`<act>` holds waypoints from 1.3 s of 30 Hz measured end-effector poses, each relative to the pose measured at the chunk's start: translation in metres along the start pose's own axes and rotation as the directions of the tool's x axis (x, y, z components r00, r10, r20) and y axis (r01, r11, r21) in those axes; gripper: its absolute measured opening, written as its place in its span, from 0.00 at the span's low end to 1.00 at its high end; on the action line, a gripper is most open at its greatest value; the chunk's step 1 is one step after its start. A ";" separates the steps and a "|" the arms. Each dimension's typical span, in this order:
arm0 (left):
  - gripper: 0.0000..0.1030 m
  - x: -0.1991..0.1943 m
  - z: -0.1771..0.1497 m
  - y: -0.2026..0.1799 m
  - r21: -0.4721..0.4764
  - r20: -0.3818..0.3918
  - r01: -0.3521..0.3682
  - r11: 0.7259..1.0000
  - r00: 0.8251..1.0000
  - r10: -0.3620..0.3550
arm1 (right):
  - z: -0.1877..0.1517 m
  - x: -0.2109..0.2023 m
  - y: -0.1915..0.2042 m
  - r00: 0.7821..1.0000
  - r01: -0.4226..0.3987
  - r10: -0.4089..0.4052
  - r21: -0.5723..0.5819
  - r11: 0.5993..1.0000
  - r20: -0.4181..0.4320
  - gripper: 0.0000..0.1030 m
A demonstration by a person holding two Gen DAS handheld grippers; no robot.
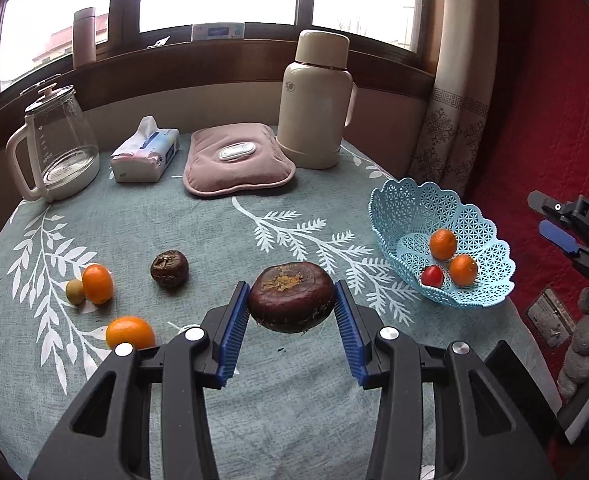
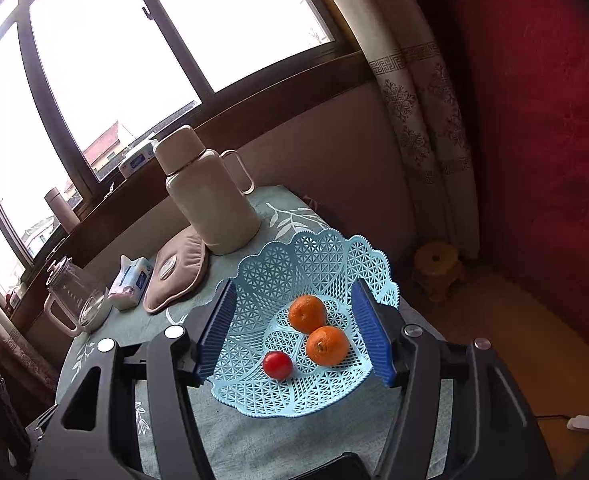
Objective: Organize fruits
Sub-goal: 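Lower the passion fruit into the blue basket and open the left tool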
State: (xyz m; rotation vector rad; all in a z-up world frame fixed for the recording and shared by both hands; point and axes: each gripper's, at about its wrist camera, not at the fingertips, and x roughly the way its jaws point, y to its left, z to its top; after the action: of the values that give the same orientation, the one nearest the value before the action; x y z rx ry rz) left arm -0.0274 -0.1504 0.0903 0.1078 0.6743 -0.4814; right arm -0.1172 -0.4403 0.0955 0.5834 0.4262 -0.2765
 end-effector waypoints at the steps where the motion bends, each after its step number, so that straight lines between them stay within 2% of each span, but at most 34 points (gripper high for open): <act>1: 0.42 0.003 0.002 -0.007 0.011 0.000 0.008 1.000 1.000 -0.008 | 0.000 0.001 -0.001 1.000 -0.001 0.001 0.002 1.000 -0.003 0.64; 14: 0.42 0.037 0.025 -0.068 0.097 -0.008 0.124 0.988 0.992 -0.124 | 0.001 0.005 -0.004 1.000 -0.009 0.009 0.010 1.000 -0.027 0.65; 24: 0.42 0.066 0.029 -0.092 0.136 -0.041 0.164 0.977 0.986 -0.160 | 0.001 0.009 -0.009 0.999 -0.005 0.006 0.026 1.000 -0.035 0.65; 28: 0.55 0.066 0.030 -0.091 0.130 -0.025 0.161 0.978 0.987 -0.159 | 0.001 0.012 -0.010 0.999 -0.001 0.002 0.030 1.000 -0.040 0.65; 36: 0.63 0.064 0.030 -0.078 0.096 -0.028 0.140 0.985 0.990 -0.138 | 0.001 0.009 -0.009 0.999 -0.001 0.002 0.030 1.000 -0.035 0.65; 39: 0.70 0.063 0.029 -0.075 0.092 -0.025 0.129 0.987 0.992 -0.127 | 0.001 0.005 -0.008 1.000 -0.006 0.006 0.030 1.000 -0.024 0.65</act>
State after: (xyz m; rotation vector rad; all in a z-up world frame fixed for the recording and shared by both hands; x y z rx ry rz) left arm -0.0031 -0.2489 0.0784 0.1583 0.6802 -0.6369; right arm -0.1153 -0.4484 0.0899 0.6176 0.4441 -0.2707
